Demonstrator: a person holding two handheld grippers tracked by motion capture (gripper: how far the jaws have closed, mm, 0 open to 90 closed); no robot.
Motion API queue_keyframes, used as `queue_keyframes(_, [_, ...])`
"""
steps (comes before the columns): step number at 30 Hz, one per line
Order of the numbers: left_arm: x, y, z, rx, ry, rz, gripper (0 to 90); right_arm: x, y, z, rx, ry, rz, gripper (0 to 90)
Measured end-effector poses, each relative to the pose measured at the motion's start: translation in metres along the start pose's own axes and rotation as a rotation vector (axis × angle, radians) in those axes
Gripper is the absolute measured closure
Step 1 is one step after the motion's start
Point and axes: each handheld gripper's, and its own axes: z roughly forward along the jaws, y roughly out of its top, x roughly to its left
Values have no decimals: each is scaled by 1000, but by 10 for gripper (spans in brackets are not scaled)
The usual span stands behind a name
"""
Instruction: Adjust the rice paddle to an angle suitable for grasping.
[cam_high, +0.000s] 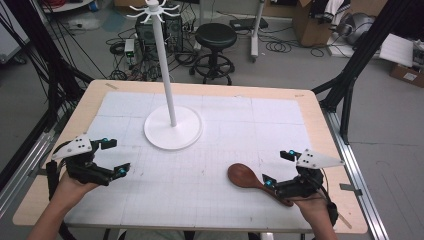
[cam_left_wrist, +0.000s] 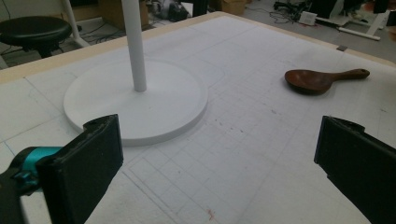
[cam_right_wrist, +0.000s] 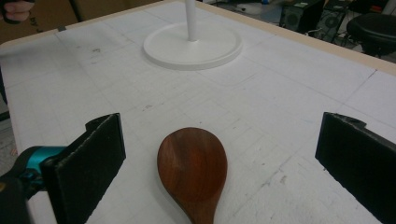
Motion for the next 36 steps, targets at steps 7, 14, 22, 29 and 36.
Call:
queue_keyframes(7, [1,0,0,-8,5,-4,17,-3,-4,-3,-13,-20,-9,5])
queue_keyframes(14, [0,0,0,-6,-3,2,17,-1,-2,-6,-22,-30,-24,5])
queue_keyframes(22, [0,0,-1,-3,-8,2,17,-2,-2,-7,-12,-17,-39,5])
queue_keyframes(29, [0,0,-1,-1,-9,-4,18,-3,-4,-2,67,39,-70,5])
queue_keyframes(36, [0,0,-1,2,-11,-3,17,-3,-6,10,178,91,-90,5])
